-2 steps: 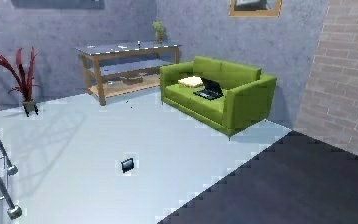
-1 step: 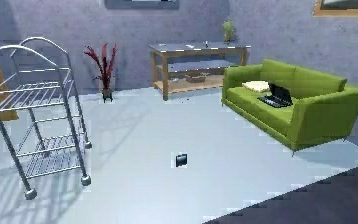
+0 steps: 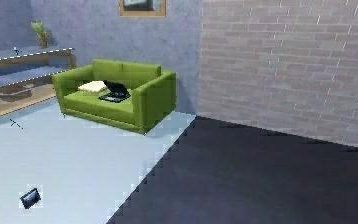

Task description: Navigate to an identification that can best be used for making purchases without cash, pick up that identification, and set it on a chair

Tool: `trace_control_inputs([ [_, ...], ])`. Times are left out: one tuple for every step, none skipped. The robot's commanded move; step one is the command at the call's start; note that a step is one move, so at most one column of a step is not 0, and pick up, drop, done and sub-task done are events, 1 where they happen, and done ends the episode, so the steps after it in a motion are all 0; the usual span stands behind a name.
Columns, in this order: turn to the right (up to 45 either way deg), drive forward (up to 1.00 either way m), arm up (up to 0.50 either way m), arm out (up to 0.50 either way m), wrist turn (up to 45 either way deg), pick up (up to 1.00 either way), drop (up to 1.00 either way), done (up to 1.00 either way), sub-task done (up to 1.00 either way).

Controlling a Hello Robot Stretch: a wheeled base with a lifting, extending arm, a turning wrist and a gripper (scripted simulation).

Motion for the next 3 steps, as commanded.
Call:
trace_control_inputs([
  [12.0, 0.00, 0.00, 0.00, 0.0, 0.00, 0.00, 0.00, 0.00],
  [-45.0, 0.00, 0.00, 0.00, 0.0, 0.00, 0.00, 0.00, 0.00],
  [-9.0, 0.00, 0.00, 0.00, 0.0, 0.00, 0.00, 0.00, 0.00],
])
